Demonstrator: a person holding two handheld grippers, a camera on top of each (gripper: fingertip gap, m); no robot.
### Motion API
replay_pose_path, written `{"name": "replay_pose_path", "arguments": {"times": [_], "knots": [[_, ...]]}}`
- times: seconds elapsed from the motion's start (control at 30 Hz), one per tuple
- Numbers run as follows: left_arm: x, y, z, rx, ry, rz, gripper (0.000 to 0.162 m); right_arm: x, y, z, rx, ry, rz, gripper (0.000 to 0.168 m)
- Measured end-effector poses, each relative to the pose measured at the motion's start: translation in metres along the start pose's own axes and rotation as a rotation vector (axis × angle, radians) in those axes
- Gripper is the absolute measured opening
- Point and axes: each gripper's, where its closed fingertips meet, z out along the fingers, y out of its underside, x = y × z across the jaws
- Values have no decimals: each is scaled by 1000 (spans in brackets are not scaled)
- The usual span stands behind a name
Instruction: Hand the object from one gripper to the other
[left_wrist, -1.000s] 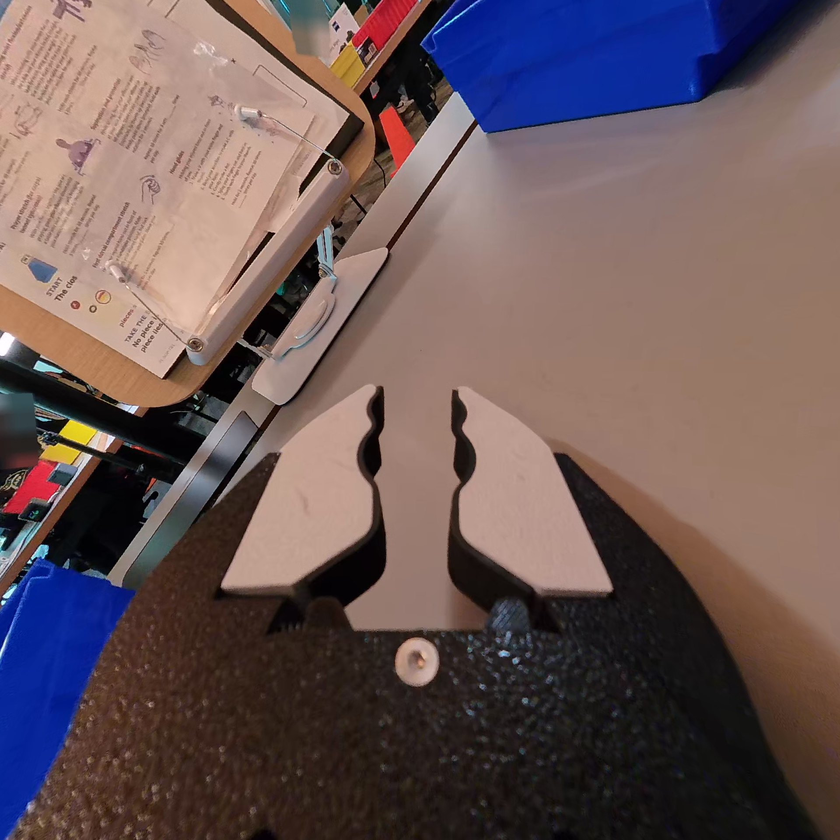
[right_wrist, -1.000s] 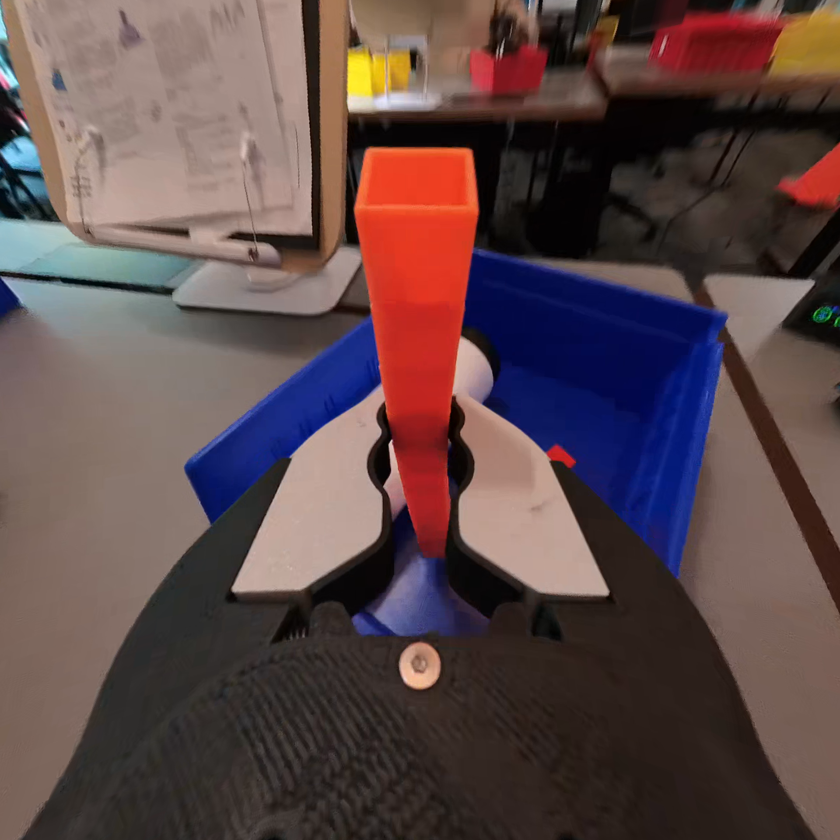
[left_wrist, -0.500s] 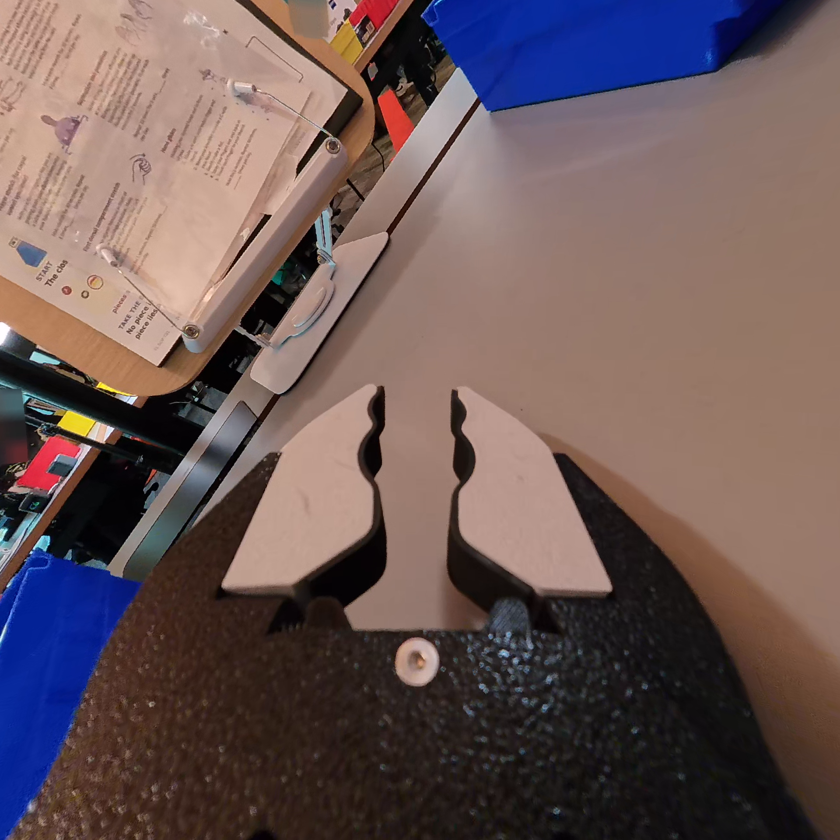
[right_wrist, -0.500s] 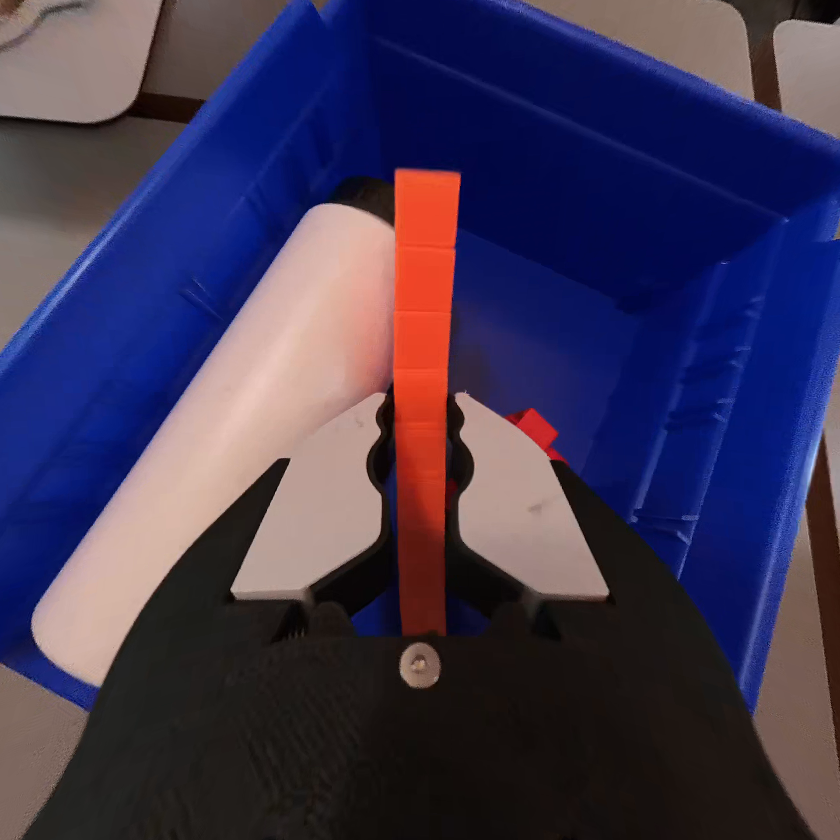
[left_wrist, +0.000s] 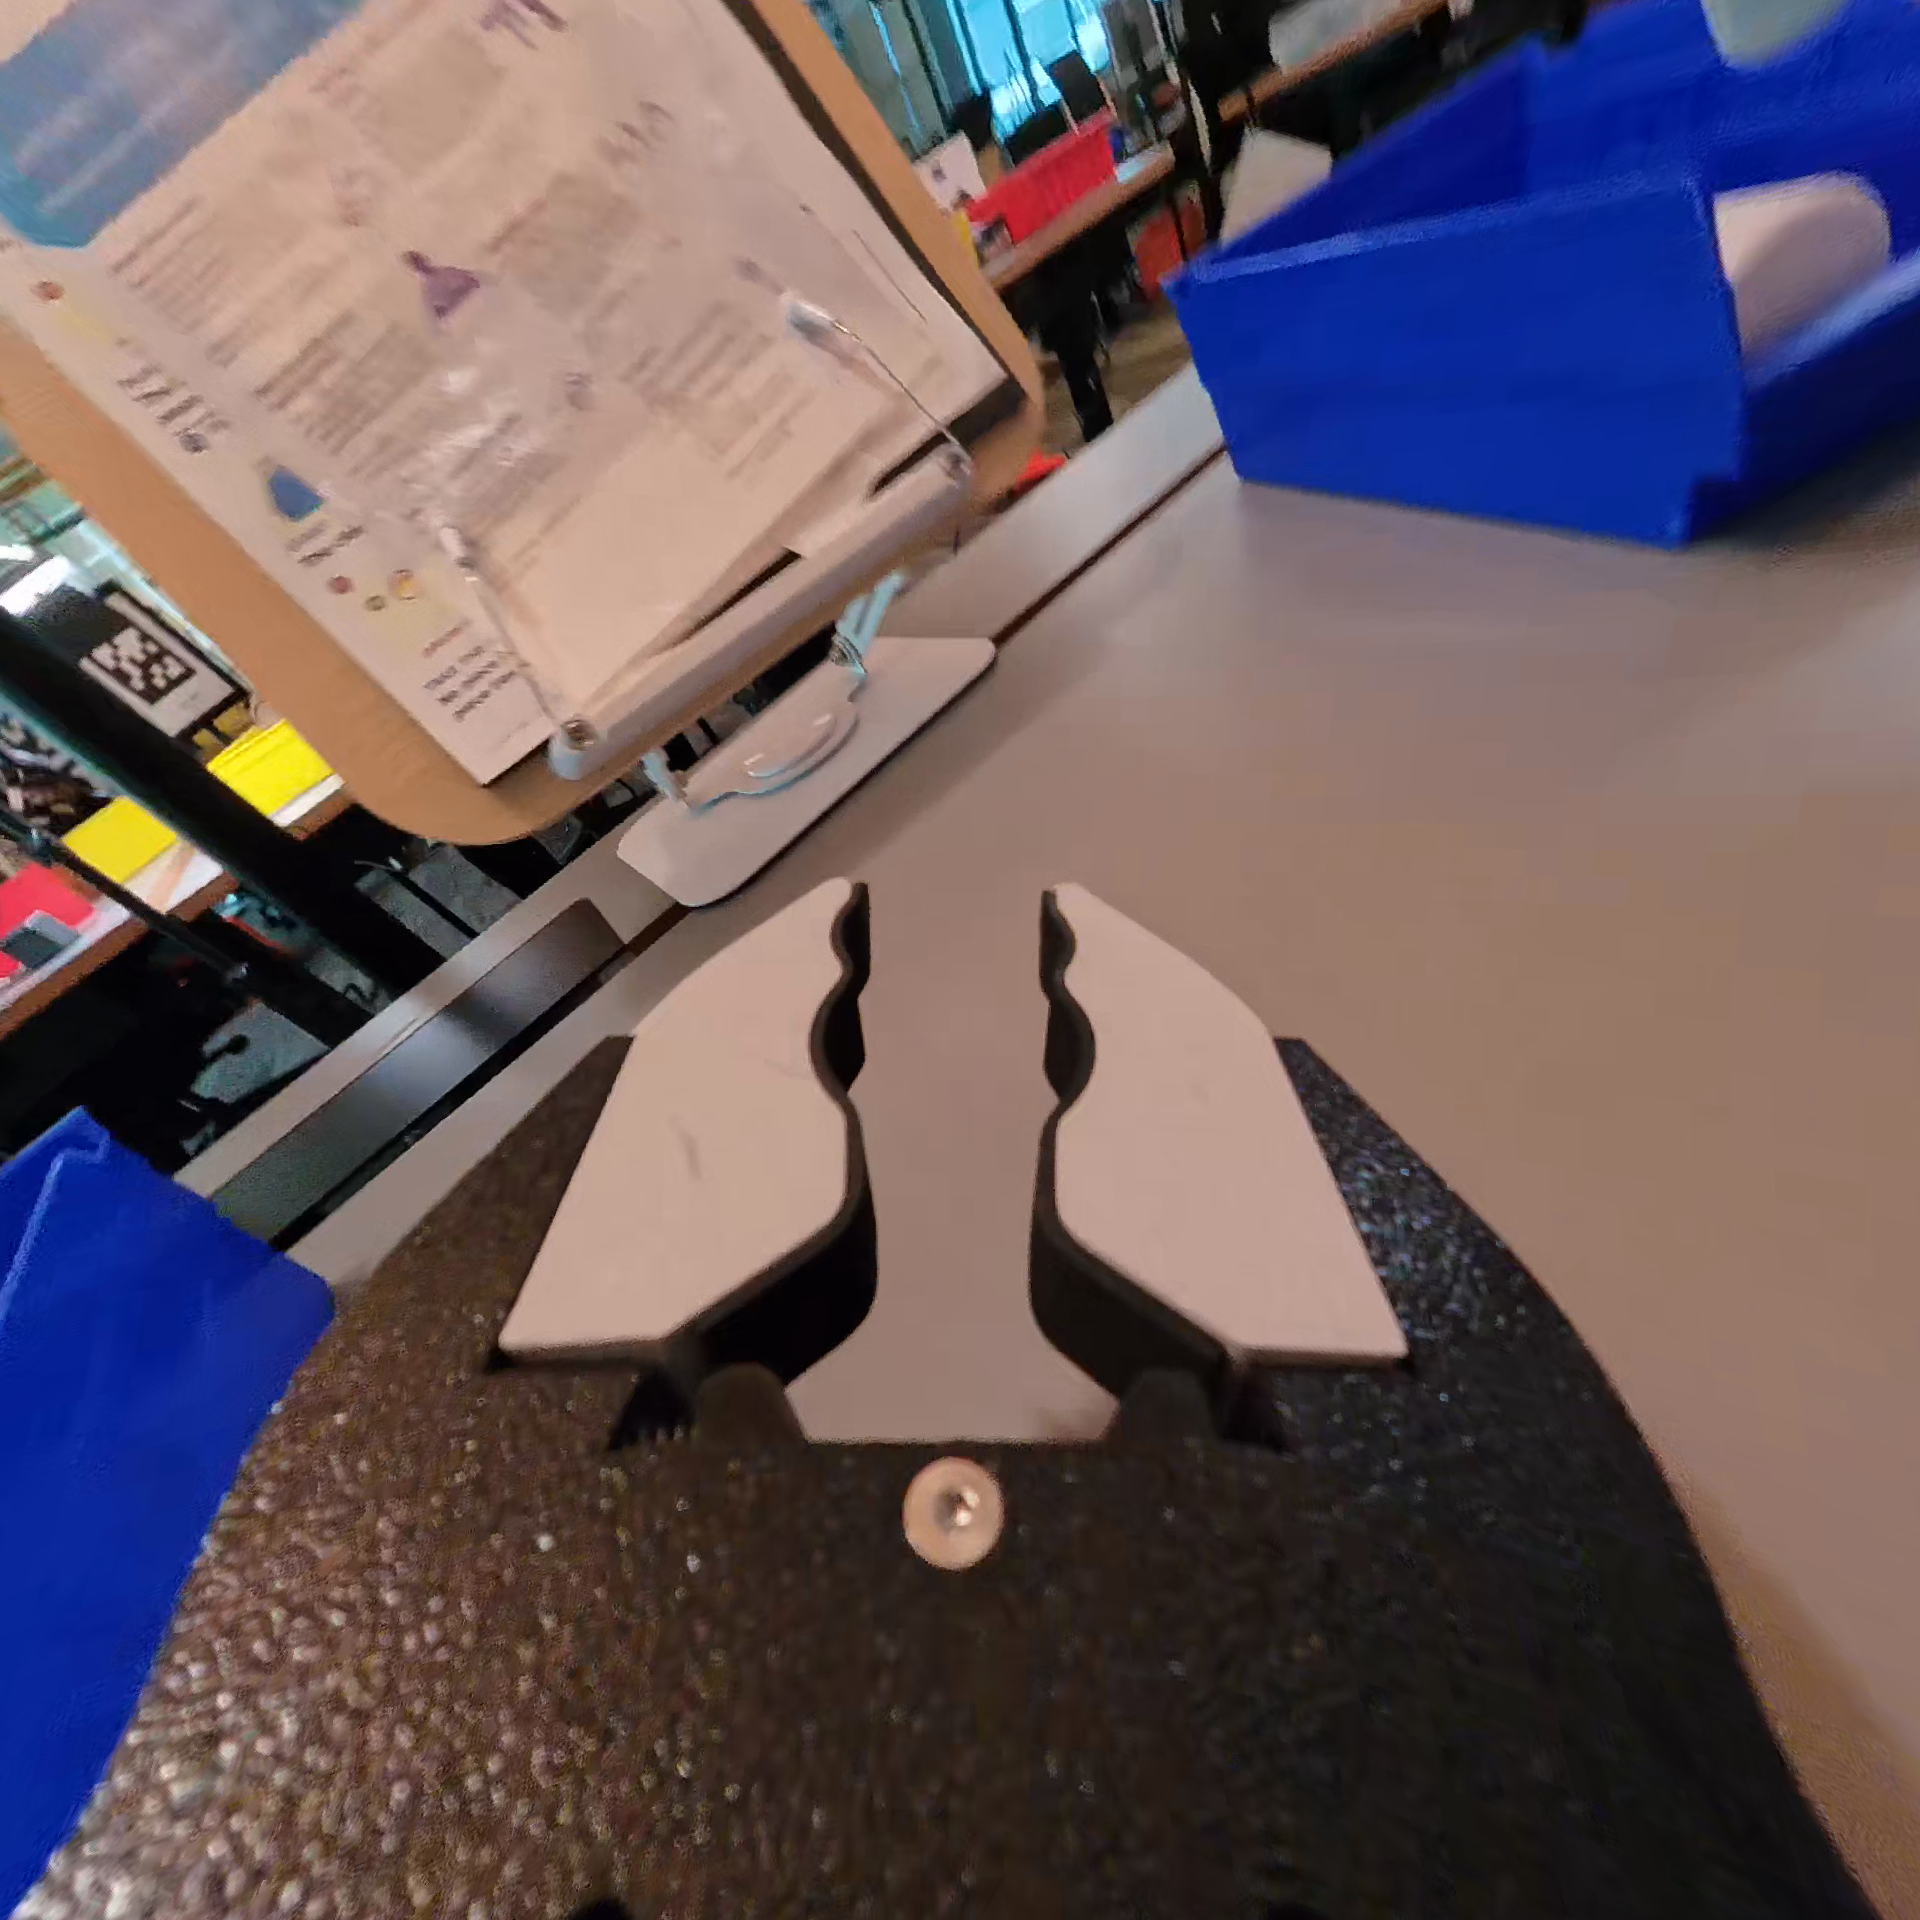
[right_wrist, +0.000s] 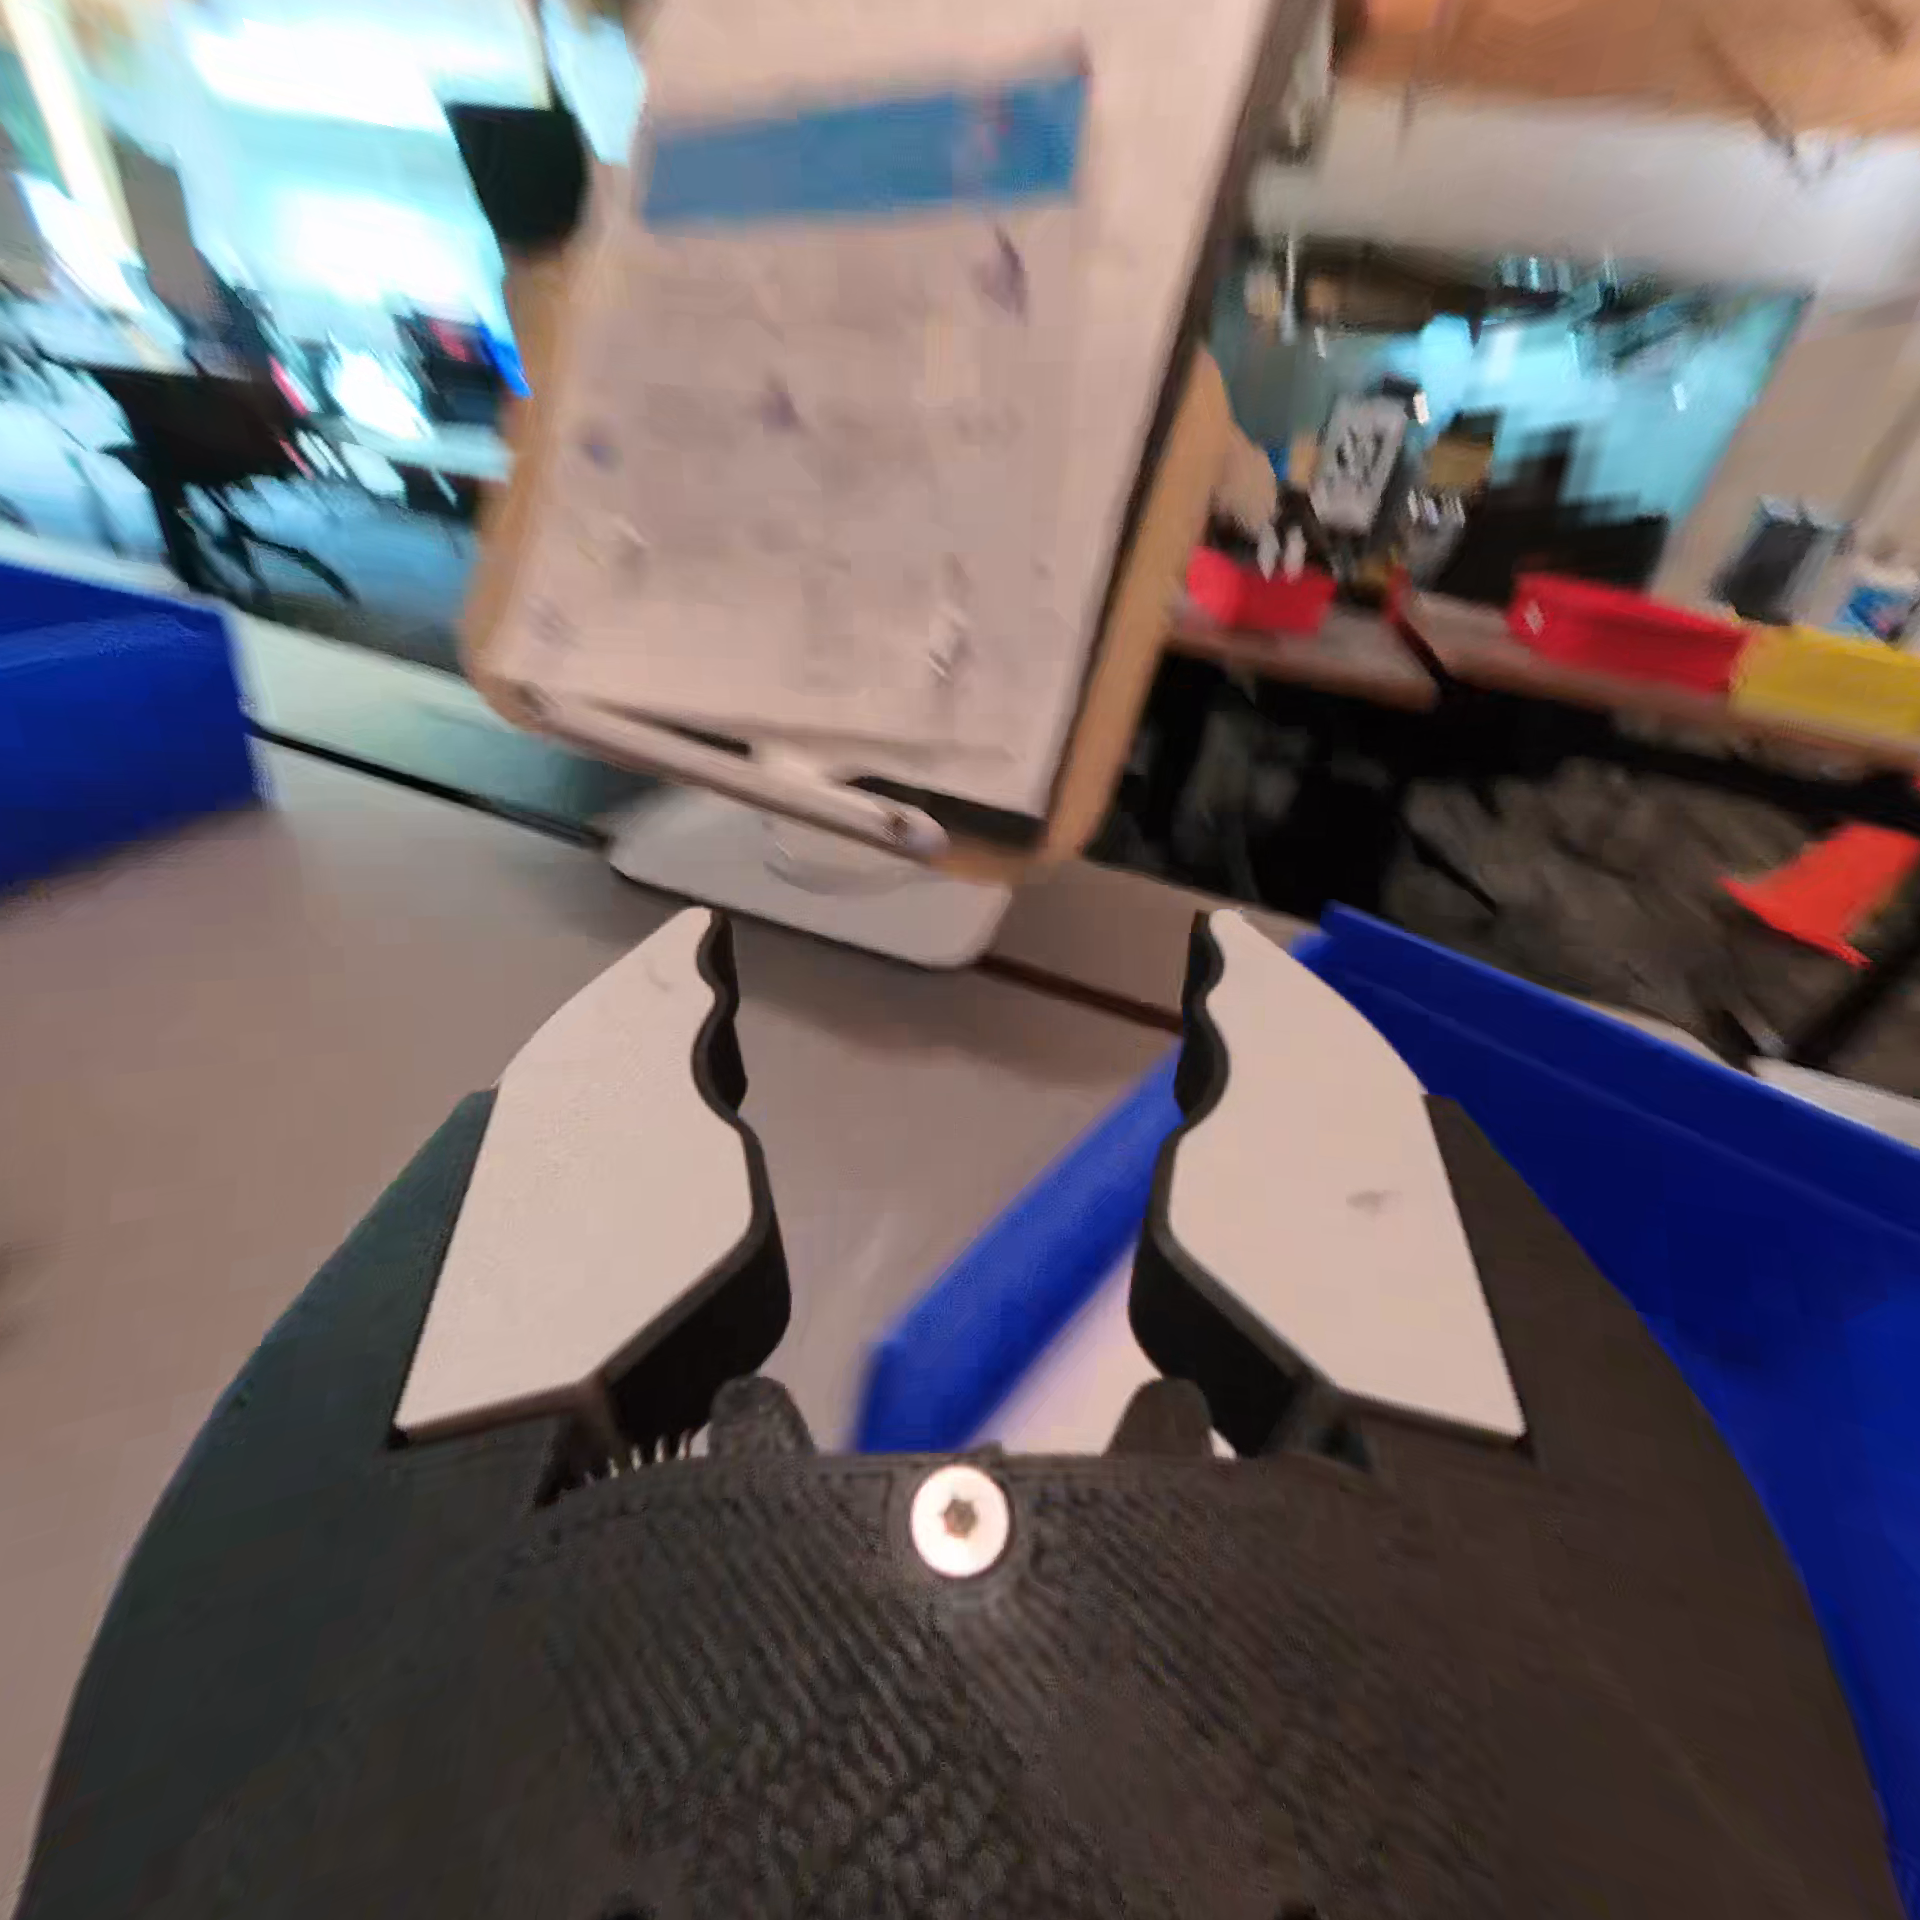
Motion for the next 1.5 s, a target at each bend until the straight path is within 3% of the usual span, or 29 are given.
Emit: {"name": "replay_pose_path", "arguments": {"times": [0.2, 0.27, 0.37, 0.53, 0.73, 0.87, 1.0, 1.13, 1.2, 1.37, 1.43, 1.5], "knots": [[-63, -5, -52, 12, -116, -229, 31, -101, -11, -7, 200, -179, -34, 69], [-96, 13, -84, -33, -192, -376, 31, -124, -8, -7, 216, -220, -97, 63], [-142, 57, -138, -100, -322, -669, 30, -148, 7, -2, 162, -283, -124, 66], [-192, 120, -203, -208, -536, -851, 34, -160, 18, 1, 126, -313, -163, 67], [-192, 145, -183, -250, -482, -991, 42, -155, 22, 3, 120, -307, -151, 66], [-208, 144, -179, -249, -561, -934, 37, -155, 27, 5, 110, -308, -136, 66], [-213, 142, -173, -264, -544, -951, 39, -161, 31, 5, 99, -327, -160, 67], [-211, 143, -168, -239, -469, -1019, 10, -167, 33, 5, 91, -334, -224, 67], [-212, 143, -167, -226, -459, -1027, 3, -169, 35, 5, 92, -334, -263, 67], [-215, 142, -166, -184, -439, -1085, 12, -179, 41, 5, 84, -362, -302, 67], [-215, 144, -165, -198, -433, -1070, 2, -181, 43, 5, 80, -360, -321, 67], [-213, 140, -165, -170, -419, -1061, 2, -181, 44, 5, 76, -355, -341, 67]]}}
